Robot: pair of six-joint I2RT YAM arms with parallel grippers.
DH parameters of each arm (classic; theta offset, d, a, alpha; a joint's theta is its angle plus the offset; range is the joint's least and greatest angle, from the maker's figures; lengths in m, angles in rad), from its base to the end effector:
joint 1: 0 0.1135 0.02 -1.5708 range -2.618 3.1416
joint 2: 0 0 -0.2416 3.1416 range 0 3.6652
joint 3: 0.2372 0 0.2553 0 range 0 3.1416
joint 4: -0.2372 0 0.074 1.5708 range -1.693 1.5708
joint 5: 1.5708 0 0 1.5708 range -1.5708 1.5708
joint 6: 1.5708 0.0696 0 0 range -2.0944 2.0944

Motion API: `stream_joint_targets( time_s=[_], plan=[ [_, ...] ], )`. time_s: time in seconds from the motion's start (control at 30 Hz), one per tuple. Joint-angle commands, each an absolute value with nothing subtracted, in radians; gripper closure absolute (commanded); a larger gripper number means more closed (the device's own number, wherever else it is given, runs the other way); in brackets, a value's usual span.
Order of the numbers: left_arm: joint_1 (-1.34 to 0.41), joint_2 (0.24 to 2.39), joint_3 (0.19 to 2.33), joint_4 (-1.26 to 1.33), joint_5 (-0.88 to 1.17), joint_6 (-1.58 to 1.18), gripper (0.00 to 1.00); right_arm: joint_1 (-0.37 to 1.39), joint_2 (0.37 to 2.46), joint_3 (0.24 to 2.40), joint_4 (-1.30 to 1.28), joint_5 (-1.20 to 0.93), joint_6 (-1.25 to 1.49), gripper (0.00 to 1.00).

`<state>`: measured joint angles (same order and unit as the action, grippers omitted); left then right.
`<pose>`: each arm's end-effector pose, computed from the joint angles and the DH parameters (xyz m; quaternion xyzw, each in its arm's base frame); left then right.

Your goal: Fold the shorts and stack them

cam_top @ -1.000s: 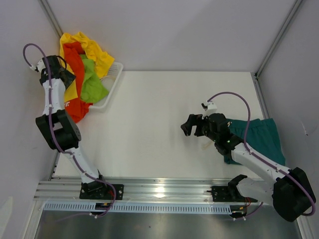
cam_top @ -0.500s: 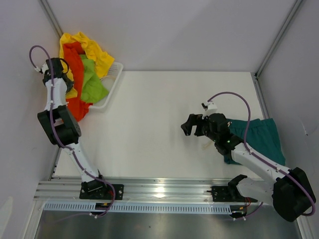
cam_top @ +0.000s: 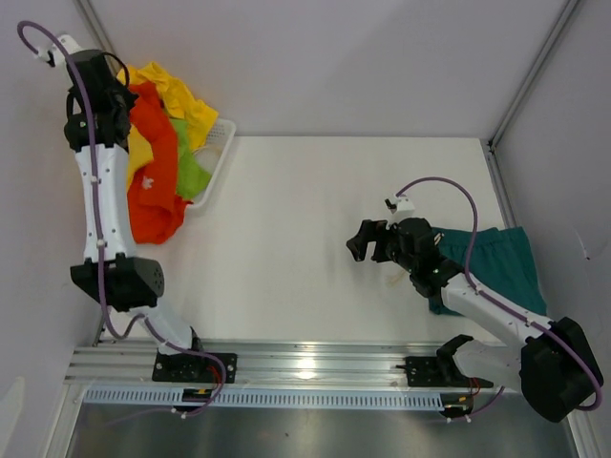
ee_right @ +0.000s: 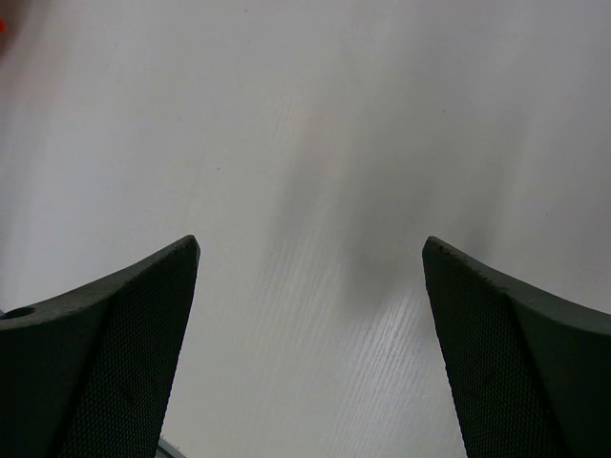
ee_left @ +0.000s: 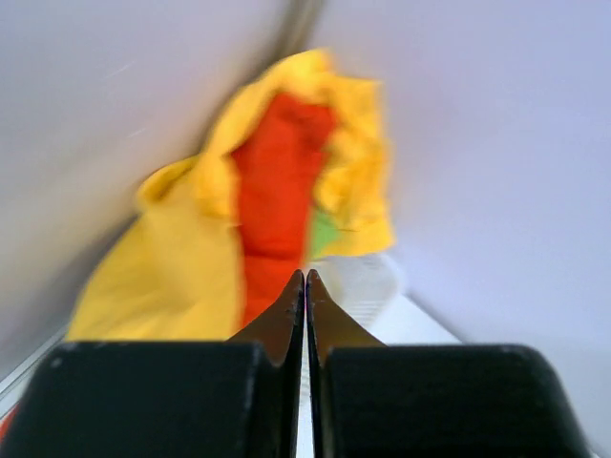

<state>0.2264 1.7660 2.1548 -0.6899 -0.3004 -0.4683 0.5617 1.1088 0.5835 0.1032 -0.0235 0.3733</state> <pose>0.3929 0.1116 0.4584 -0.3544 0.7183 0.0488 0.5966 0.2429 0.1548 0.1984 -0.0853 0.8352 0.2536 0.4805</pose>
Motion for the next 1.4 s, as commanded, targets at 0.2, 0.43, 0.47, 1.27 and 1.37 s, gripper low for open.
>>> stream_joint_targets(
  time_s=[0.2, 0.43, 0.47, 1.27, 1.37],
  plan=[
    [0.066, 1.523, 2.351, -0.566, -0.422, -0.307, 1.0, 0.568, 1.118, 0.569, 0.158, 0.0, 0.373, 0.0],
    [0.058, 1.395, 2.183, -0.581, -0.4, -0.334, 0.96, 0.568, 1.164, 0.609, 0.15, -0.041, 0.374, 0.01],
    [0.058, 1.382, 2.14, -0.578, -0.399, -0.331, 0.96, 0.568, 1.166, 0.614, 0.146, -0.041, 0.373, 0.0],
    [0.021, 1.985, 2.016, -0.75, -0.445, -0.258, 0.25, 0.568, 1.203, 0.614, 0.155, -0.069, 0.376, 0.0],
    [0.031, 2.071, 2.095, -0.796, -0.468, -0.252, 0.22, 0.568, 1.203, 0.611, 0.158, -0.068, 0.377, 0.01]
  ],
)
